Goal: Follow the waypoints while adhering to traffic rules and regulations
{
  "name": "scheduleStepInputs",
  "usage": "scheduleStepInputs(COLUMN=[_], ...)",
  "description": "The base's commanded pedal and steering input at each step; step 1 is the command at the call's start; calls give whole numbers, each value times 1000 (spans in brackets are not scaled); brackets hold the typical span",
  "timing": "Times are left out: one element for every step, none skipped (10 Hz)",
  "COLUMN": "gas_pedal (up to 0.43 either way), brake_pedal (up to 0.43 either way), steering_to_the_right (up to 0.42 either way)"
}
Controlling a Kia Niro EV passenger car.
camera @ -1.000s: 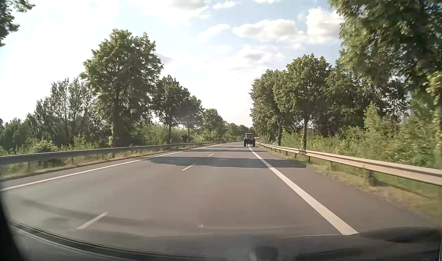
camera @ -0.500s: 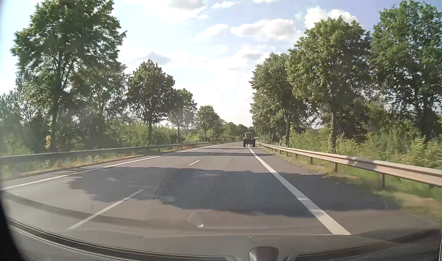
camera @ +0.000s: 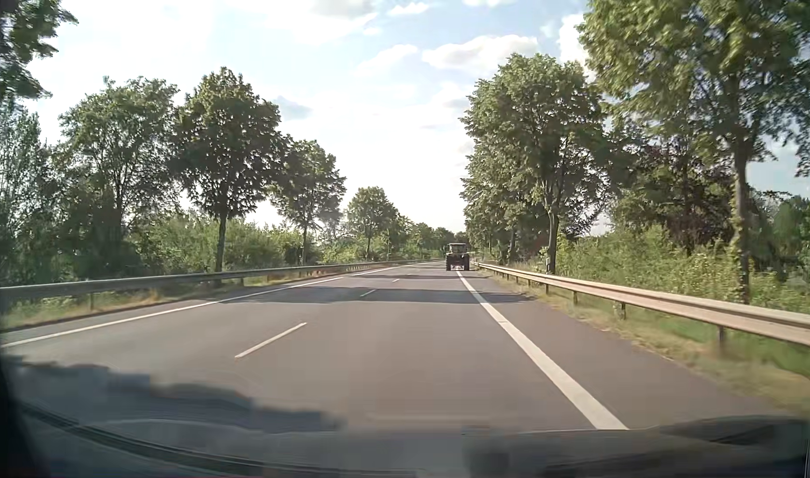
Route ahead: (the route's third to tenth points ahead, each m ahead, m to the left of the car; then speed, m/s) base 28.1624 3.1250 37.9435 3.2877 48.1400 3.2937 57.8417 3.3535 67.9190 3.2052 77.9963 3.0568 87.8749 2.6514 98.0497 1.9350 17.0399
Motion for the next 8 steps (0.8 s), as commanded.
scheduleStepInputs(gas_pedal=[0,0,0,0,0,0,0,0], brake_pedal=[201,189,183,177,165,159,128,104], steering_to_the_right=[-2,-1,0,0,0,0,0,0])
